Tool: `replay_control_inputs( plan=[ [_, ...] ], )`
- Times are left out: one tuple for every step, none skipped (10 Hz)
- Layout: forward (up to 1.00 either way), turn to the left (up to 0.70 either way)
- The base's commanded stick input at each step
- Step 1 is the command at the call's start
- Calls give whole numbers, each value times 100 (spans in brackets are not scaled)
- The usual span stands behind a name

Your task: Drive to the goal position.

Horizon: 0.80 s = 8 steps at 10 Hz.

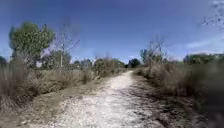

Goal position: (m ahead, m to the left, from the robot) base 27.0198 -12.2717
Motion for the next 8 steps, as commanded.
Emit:
replay_control_inputs(
  plan=[
    [70,-9],
    [70,0],
    [70,0],
    [70,0],
    [70,0],
    [70,0],
    [70,0],
    [70,0]
  ],
)
